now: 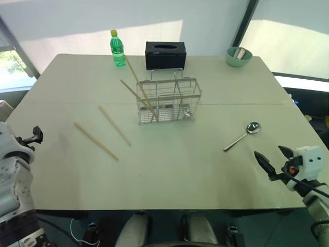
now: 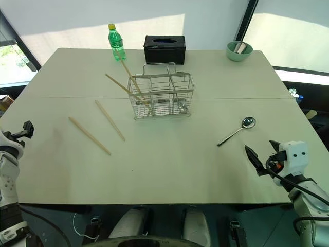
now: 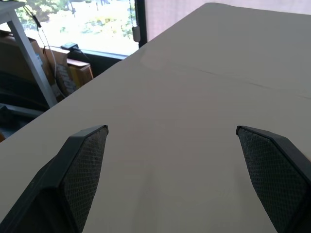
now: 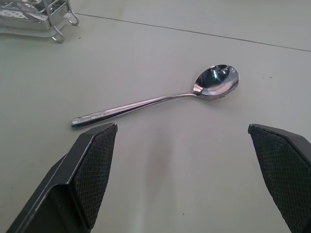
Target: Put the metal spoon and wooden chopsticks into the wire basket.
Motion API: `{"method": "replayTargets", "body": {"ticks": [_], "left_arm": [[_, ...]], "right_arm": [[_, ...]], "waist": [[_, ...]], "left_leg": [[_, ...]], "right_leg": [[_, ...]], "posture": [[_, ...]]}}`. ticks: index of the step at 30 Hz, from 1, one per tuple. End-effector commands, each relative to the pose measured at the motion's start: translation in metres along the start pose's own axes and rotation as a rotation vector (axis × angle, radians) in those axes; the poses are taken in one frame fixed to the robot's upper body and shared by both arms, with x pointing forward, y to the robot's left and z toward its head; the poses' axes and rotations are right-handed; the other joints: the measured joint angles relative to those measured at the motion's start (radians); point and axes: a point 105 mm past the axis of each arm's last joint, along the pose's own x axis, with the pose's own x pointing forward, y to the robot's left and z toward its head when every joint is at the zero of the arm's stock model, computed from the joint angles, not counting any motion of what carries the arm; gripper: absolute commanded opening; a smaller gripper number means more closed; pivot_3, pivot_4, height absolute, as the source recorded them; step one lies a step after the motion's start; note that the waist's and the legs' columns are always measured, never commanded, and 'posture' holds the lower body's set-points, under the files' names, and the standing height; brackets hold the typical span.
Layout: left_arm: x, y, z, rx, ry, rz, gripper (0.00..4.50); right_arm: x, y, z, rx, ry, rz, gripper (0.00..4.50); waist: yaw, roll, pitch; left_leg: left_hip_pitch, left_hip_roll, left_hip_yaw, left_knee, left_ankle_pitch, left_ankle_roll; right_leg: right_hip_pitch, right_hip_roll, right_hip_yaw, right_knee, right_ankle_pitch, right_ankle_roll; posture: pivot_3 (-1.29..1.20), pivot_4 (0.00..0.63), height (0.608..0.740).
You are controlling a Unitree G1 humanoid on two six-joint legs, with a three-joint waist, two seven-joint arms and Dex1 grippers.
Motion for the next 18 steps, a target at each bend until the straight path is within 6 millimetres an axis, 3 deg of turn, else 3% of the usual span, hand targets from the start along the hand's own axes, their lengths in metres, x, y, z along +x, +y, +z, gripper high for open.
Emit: {"method": "replayTargets", "body": {"ticks": [1, 18], "left_arm": [[-0.0016, -0.0018, 0.0166, 0.024, -0.058, -0.007, 4.47], [0.0005, -0.0049, 0.0196, 0.017, -0.064, -0.012, 4.47]], "right_arm": [[-0.0014, -0.0012, 0.0087, -0.026, -0.035, -0.003, 4.5], [0.0024, -0.002, 0.012, -0.037, -0.046, -0.002, 4.5]], "waist": [[0.0, 0.0, 0.0], [0.0, 0.0, 0.0]], "left_leg": [[0.0, 0.0, 0.0, 0.0, 0.0, 0.0], [0.0, 0.0, 0.0, 0.0, 0.0, 0.0]], "right_leg": [[0.0, 0.0, 0.0, 0.0, 0.0, 0.0], [0.0, 0.0, 0.0, 0.0, 0.0, 0.0]], "posture": [[0.0, 0.15, 0.661], [0.0, 0.15, 0.661]]}}
